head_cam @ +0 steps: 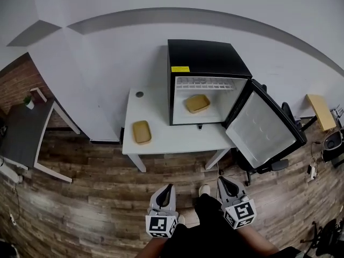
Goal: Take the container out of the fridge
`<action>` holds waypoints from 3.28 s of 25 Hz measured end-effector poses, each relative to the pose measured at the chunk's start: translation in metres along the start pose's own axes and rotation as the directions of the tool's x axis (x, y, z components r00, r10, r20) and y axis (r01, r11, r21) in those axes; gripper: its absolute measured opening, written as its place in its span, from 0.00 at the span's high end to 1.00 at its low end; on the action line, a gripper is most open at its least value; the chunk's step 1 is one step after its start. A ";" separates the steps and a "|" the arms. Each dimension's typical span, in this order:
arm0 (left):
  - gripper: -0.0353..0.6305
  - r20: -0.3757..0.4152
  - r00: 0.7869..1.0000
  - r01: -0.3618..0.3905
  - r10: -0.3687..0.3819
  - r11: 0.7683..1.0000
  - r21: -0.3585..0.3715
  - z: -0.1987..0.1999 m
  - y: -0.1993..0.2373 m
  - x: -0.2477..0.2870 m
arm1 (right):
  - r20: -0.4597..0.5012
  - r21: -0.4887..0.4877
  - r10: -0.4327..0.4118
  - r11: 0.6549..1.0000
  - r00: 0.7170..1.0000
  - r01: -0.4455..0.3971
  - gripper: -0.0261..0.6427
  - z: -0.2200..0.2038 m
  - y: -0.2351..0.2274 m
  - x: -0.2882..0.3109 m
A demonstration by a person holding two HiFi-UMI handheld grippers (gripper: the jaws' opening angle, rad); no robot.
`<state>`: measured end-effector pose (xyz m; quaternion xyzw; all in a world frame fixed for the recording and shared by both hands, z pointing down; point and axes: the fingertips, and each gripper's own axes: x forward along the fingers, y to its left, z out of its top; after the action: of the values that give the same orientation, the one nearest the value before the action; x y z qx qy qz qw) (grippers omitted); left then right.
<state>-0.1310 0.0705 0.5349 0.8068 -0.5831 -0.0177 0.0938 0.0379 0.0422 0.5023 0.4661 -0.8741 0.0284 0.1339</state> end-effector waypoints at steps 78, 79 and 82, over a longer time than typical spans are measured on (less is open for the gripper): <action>0.92 -0.005 0.999 -0.045 0.045 0.999 -0.014 0.042 0.081 0.299 | -0.266 -0.108 0.210 0.963 0.941 -0.246 0.51 -0.040 -0.196 0.320; 0.92 -0.003 0.999 -0.049 0.049 0.999 -0.016 0.043 0.084 0.299 | -0.271 -0.113 0.210 0.962 0.939 -0.248 0.51 -0.042 -0.197 0.324; 0.92 -0.002 0.998 -0.065 0.065 0.998 -0.025 0.042 0.090 0.296 | -0.298 -0.139 0.210 0.955 0.931 -0.260 0.51 -0.051 -0.199 0.337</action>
<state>-0.1268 -0.2415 0.5336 0.7862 -0.6087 -0.0213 0.1047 0.0335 -0.3332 0.6243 0.3351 -0.8950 0.0327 0.2926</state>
